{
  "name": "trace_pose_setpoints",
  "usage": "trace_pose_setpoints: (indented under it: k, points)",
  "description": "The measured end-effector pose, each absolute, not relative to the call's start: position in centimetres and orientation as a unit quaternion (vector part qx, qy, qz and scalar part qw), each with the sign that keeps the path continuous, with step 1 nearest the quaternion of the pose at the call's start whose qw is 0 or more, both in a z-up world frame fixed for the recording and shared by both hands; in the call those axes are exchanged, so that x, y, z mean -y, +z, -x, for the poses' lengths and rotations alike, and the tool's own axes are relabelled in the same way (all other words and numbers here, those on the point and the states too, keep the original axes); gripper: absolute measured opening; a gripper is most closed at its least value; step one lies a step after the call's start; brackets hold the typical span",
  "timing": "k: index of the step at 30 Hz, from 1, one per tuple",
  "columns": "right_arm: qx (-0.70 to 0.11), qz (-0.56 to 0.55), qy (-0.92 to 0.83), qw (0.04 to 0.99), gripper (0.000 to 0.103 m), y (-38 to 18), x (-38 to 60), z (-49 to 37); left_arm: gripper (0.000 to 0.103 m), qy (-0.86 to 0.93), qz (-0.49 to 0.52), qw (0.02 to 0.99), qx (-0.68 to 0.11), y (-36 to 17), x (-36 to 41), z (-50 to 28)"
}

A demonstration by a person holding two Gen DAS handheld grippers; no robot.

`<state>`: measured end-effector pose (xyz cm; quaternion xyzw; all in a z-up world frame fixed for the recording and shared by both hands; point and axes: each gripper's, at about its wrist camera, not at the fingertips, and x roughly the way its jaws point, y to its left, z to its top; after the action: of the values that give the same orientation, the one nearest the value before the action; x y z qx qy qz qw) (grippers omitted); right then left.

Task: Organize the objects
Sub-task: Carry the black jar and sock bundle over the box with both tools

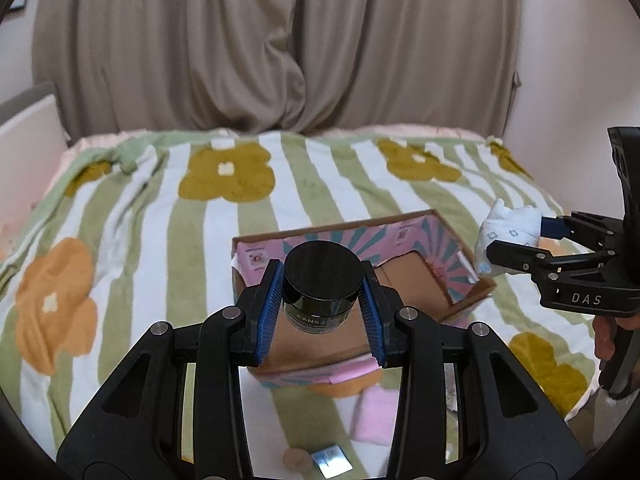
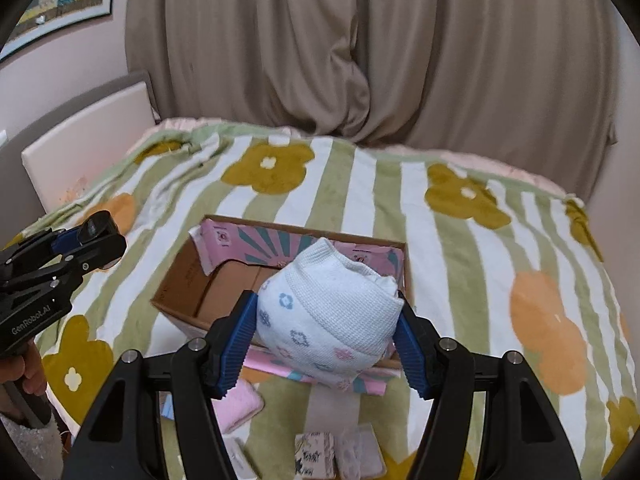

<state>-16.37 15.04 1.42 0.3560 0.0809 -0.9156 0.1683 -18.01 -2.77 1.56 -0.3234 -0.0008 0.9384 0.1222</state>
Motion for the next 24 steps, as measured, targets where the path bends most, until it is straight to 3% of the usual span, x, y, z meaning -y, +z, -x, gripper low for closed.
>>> trace_pose_setpoints:
  k: [14, 24]
  points:
    - [-0.100, -0.483, -0.857, 0.153, 0.061, -5.7, -12.6, 29.1, 0.034, 0.867, 0.482, 0.122, -0.029, -7.7, 0.3, 32.5]
    - [-0.105, -0.542, -0.820, 0.148, 0.061, -10.9, -12.0, 31.7, 0.034, 0.820, 0.556, 0.122, -0.061, -13.7, -0.8, 34.0]
